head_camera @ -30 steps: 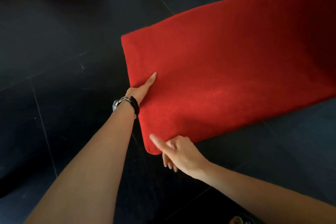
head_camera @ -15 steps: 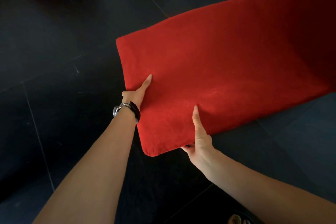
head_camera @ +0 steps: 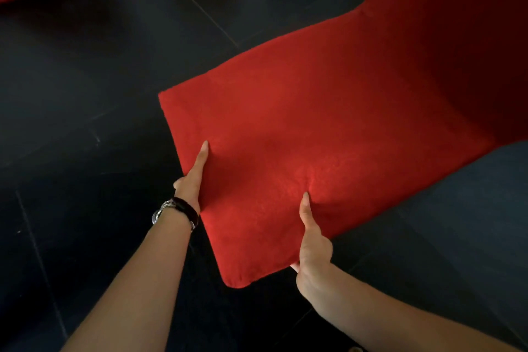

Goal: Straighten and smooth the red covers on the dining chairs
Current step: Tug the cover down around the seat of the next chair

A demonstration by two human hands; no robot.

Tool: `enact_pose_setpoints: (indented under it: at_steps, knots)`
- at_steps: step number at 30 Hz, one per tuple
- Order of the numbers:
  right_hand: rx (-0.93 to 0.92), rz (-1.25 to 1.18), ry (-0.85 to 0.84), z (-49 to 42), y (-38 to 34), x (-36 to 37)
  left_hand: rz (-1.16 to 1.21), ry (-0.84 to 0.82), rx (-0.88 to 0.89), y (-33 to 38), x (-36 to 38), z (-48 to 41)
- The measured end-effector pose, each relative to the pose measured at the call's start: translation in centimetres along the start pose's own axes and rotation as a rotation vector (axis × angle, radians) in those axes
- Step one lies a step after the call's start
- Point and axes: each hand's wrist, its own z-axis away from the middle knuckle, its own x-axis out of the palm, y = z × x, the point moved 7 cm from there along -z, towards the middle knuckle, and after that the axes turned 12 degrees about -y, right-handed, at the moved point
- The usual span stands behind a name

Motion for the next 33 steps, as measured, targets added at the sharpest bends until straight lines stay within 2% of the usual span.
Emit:
enact_pose_setpoints:
  at_steps: [3,15,33]
  knots:
    - [0.012,-0.020,0.017,1.1,-0.3,-0.5,0.012,-0.066,-0.035,0.3,0.8,0.8]
    - [0.093,-0.151,0.110,7.8,-3.8,-1.9,0.000,-0.110,-0.070,4.4,3.7,8.3]
    - [0.085,-0.206,0.200,20.8,-10.8,-2.6,-0.042,0.085,-0.120,12.6,7.8,21.6]
